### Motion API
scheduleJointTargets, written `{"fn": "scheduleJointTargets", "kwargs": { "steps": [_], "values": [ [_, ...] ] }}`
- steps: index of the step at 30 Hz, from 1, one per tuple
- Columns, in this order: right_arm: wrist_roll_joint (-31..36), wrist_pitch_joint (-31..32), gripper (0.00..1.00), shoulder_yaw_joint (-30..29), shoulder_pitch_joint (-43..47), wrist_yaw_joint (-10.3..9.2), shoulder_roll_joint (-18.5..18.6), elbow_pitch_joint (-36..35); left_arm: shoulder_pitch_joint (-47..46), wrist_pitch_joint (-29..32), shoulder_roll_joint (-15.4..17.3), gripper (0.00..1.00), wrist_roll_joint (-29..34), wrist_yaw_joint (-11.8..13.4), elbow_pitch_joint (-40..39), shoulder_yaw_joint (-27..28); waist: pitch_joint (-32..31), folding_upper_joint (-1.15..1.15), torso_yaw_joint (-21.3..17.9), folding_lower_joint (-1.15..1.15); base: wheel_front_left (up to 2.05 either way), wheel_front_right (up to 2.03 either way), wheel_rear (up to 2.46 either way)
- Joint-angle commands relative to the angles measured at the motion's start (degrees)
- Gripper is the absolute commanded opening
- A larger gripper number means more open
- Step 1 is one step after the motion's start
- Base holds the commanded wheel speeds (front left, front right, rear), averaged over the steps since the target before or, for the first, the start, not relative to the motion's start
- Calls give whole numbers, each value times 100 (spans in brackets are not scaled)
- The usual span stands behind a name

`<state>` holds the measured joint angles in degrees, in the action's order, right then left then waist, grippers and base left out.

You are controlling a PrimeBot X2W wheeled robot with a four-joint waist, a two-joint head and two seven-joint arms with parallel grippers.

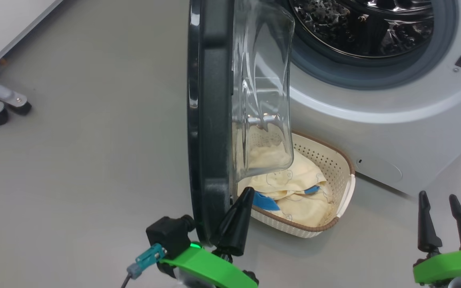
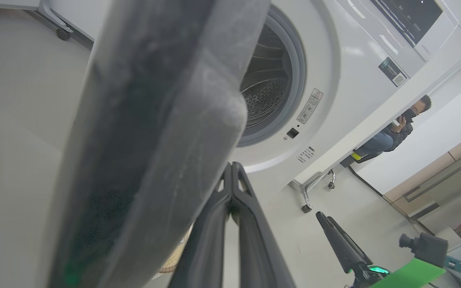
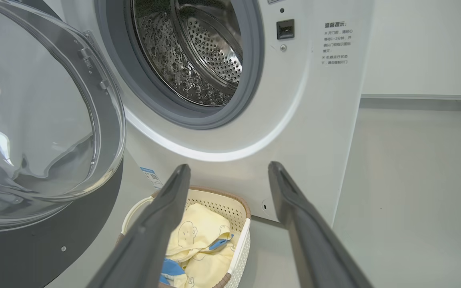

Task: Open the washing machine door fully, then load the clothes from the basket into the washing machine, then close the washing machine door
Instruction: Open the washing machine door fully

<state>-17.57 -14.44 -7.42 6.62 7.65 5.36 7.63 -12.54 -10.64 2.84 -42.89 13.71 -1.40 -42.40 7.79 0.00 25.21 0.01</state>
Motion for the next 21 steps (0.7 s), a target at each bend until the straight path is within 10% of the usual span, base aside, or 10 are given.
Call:
{"fn": "scheduleJointTargets", "kwargs": {
  "steps": [1, 21],
  "values": [
    [2, -56, 100, 105, -146, -16, 179, -168, -207, -94, 70, 0, -42, 123, -137, 352, -36, 0, 126, -1, 0, 0, 0],
    [20, -56, 100, 230, -54, -16, 307, -150, -138, -398, 428, 0, -274, 428, 506, 1905, -98, 0, 377, -1, 0, 0, 0]
  ]
}}
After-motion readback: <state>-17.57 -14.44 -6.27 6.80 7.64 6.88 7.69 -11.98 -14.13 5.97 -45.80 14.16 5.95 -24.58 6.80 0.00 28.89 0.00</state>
